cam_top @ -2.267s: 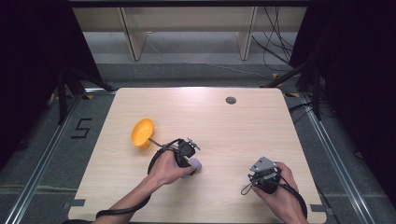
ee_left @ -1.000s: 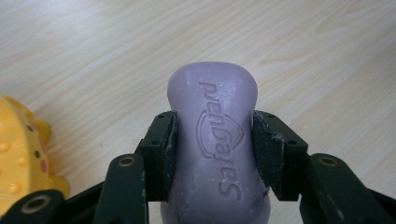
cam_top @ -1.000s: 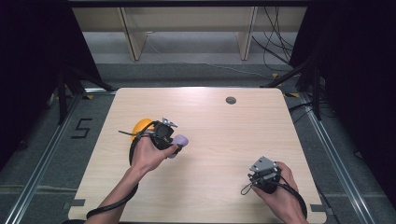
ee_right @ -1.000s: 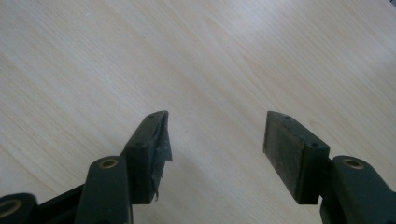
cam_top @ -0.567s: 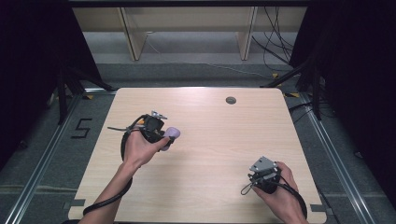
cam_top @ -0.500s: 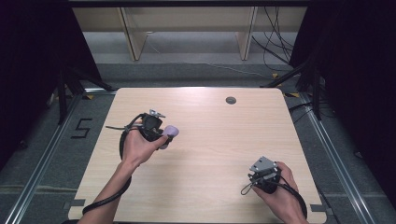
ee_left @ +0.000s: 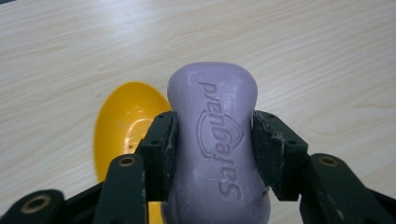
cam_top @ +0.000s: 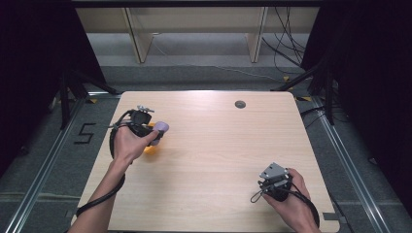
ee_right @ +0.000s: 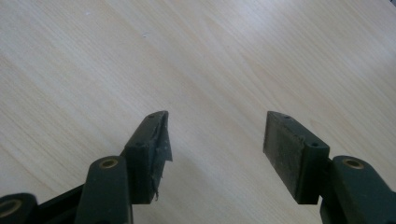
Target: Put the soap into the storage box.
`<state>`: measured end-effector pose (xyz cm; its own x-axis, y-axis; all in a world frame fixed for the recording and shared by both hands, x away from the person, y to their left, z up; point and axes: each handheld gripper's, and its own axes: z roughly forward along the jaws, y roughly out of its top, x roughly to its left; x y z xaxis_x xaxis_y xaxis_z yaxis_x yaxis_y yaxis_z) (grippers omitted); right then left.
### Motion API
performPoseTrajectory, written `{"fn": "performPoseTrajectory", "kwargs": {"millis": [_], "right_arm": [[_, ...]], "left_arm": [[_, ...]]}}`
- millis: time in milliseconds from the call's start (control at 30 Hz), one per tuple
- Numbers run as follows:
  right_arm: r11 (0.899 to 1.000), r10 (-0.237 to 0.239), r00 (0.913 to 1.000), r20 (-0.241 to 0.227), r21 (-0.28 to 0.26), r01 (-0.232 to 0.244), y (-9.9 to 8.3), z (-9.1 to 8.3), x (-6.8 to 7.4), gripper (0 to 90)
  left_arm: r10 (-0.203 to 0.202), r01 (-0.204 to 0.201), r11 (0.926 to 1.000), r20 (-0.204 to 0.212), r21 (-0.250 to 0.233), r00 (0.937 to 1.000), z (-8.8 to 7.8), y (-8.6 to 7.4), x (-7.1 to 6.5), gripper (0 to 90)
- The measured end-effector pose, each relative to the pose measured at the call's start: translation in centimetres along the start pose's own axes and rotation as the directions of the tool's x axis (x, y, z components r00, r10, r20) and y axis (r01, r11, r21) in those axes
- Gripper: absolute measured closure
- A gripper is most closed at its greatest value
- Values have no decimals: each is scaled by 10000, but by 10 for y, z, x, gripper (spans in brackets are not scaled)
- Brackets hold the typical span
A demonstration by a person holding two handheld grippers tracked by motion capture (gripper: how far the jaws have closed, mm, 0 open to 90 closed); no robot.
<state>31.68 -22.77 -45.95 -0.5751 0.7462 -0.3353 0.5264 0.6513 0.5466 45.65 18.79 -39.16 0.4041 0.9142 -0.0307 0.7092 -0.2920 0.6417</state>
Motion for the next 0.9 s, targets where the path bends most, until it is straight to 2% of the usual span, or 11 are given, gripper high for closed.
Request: {"fn": "performPoseTrajectory", "kwargs": {"millis": [33,167,300,367,433,567,600,867,900], "right_arm": [[10000,11,10000,0,5,-11,0,0,0,411],[10000,23,10000,-20,23,-23,0,0,0,411],[9999,154,9999,-20,78,-154,0,-1,1,411],[9998,162,9999,-30,85,-162,0,-1,1,411],[10000,39,10000,-4,16,-39,0,0,1,411],[9997,211,9998,-54,112,-211,0,-1,2,411],[10000,30,10000,-9,18,-30,0,0,0,411],[10000,25,10000,-19,27,-25,0,0,0,411],[9998,-171,9999,23,-28,171,0,0,-1,411]], "left_arm": [[-131,129,9998,-79,-146,9999,1,-1,2,507],[-319,320,9995,-358,25,9988,1,-2,16,507],[-490,501,9986,-602,171,9970,5,-4,24,507],[-623,628,9980,-716,47,9955,7,-6,27,507],[-727,736,9973,-862,65,9936,9,-6,29,507],[-1060,1077,9941,-1161,92,9876,14,-8,30,507],[-1159,1170,9931,-1253,12,9853,17,-8,30,507],[-1528,1581,9872,-1605,208,9751,33,-9,31,507],[-1628,1694,9852,-1665,263,9725,35,-8,30,507]]}}
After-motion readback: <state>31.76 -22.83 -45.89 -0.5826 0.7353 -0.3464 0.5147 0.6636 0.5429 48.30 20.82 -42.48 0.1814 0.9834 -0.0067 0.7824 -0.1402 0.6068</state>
